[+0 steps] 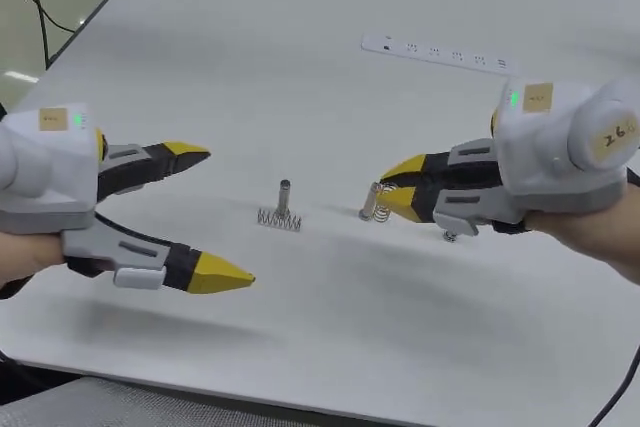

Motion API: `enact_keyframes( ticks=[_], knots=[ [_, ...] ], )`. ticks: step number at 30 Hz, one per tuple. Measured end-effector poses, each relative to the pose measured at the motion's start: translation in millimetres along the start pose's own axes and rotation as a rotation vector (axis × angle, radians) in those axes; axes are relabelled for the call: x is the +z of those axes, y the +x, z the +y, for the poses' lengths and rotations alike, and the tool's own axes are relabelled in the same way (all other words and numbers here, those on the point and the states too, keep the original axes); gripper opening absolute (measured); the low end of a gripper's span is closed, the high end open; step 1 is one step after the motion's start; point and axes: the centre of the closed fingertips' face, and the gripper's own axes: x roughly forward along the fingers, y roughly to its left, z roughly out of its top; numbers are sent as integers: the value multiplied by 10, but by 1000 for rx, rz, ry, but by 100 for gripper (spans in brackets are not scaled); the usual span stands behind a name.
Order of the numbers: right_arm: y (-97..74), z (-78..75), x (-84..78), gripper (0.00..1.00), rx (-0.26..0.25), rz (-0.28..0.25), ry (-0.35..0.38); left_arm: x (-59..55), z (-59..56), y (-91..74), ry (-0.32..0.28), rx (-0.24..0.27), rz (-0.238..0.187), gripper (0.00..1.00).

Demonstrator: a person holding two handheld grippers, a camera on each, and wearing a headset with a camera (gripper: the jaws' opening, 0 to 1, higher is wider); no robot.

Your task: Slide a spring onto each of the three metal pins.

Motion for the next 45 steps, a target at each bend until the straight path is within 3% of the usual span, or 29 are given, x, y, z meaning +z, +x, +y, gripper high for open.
enact_keyframes(
  ticks=[8,17,45],
  knots=[
    [11,-246,79,7,-45,-16,28,-24,19,-30,-5,6,5,98],
    [75,-410,0,7,-80,9,57,-21,38,-51,-13,17,-1,98],
    [152,-437,-36,7,-89,0,125,-78,64,-81,-28,29,1,98]
  ],
)
